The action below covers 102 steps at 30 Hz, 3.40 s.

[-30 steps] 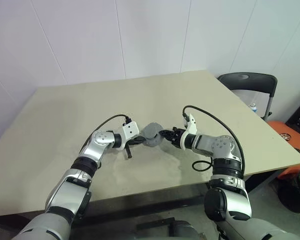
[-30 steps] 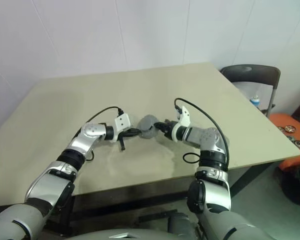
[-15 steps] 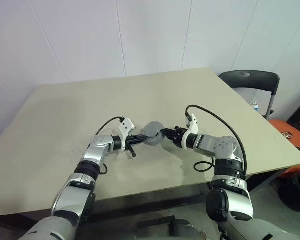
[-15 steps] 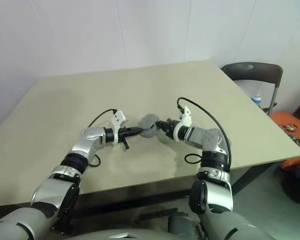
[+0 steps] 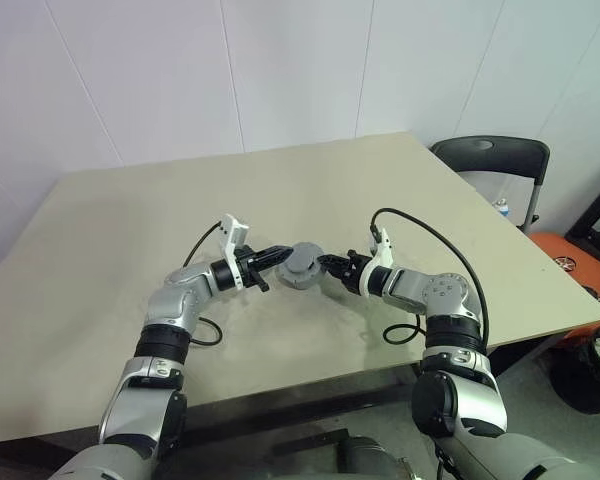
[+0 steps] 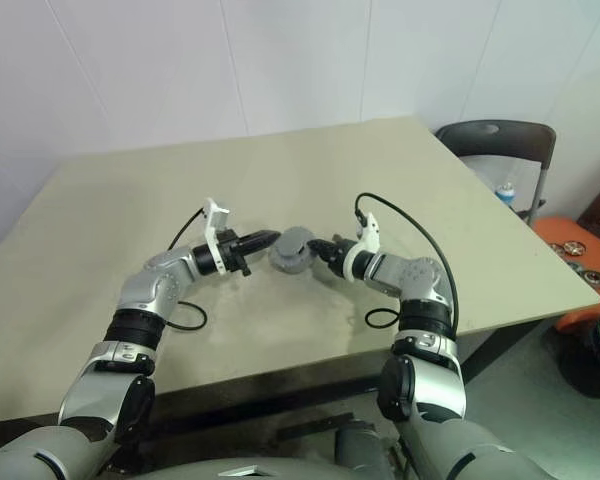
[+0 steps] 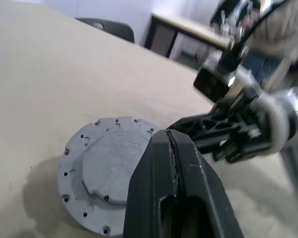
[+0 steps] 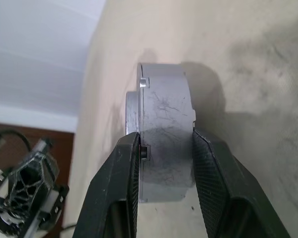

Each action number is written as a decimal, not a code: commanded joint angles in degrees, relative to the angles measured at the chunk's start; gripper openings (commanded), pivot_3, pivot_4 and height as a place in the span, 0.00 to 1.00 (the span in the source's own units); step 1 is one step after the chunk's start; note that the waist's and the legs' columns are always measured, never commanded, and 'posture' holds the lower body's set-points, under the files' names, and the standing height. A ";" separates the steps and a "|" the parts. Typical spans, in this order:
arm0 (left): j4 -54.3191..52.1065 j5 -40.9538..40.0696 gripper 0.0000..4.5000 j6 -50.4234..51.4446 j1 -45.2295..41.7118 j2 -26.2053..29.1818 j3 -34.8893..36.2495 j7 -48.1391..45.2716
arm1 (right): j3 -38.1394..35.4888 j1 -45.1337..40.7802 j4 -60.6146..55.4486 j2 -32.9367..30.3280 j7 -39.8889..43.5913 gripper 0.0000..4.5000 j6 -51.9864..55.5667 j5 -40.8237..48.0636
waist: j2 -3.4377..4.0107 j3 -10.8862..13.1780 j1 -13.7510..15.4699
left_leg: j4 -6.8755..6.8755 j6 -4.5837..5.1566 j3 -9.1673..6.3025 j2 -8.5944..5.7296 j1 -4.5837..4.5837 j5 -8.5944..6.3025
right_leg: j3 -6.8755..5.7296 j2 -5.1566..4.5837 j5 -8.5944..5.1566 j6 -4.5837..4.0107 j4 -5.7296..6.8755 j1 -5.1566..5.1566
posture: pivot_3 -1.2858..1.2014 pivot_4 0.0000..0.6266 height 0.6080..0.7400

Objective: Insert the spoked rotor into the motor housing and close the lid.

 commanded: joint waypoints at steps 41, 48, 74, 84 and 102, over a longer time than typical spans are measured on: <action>-2.18 -21.66 1.00 21.68 0.12 -7.65 16.50 22.18 | -7.29 -6.53 2.70 0.74 0.53 0.27 -13.68 15.38 | 0.09 0.11 -0.10 | 0.04 -0.22 0.03 -0.11 -1.06 0.12 | 0.01 -0.11 0.11 -0.05 -0.08 -1.06 | 0.52 0.00 1.00; -1.10 -24.09 1.00 24.44 -0.93 -10.23 17.66 24.59 | -5.92 -6.71 2.36 3.01 0.48 0.27 -15.28 16.29 | 0.09 0.11 -0.11 | 0.06 -0.22 0.04 -0.11 -1.07 0.12 | 0.02 -0.11 0.12 -0.07 -0.04 -1.06 | 0.52 0.00 1.00; 21.99 -24.58 1.00 14.72 -10.91 -15.00 24.36 20.25 | -3.57 -4.39 2.13 3.62 0.37 0.27 -13.57 16.44 | 0.09 0.10 -0.10 | 0.15 -0.22 0.06 -0.12 -1.08 0.12 | 0.03 -0.12 0.15 -0.11 -0.02 -1.06 | 0.52 0.00 1.00; 27.84 -24.03 0.92 11.74 -13.19 -15.04 25.21 18.32 | -2.97 -4.15 2.19 3.78 0.41 0.27 -13.48 16.36 | 0.09 0.10 -0.11 | 0.22 -0.23 0.06 -0.12 -1.08 0.12 | 0.04 -0.12 0.17 -0.13 0.01 -1.06 | 0.52 0.00 1.00; 27.41 -24.11 0.50 14.61 -13.06 -14.65 26.34 15.60 | -1.60 -4.47 0.48 4.59 2.76 0.27 -10.45 18.22 | 0.09 0.09 -0.12 | 0.25 -0.22 0.07 -0.12 -1.08 0.12 | 0.05 -0.12 0.19 -0.15 0.14 -1.06 | 0.52 0.00 1.00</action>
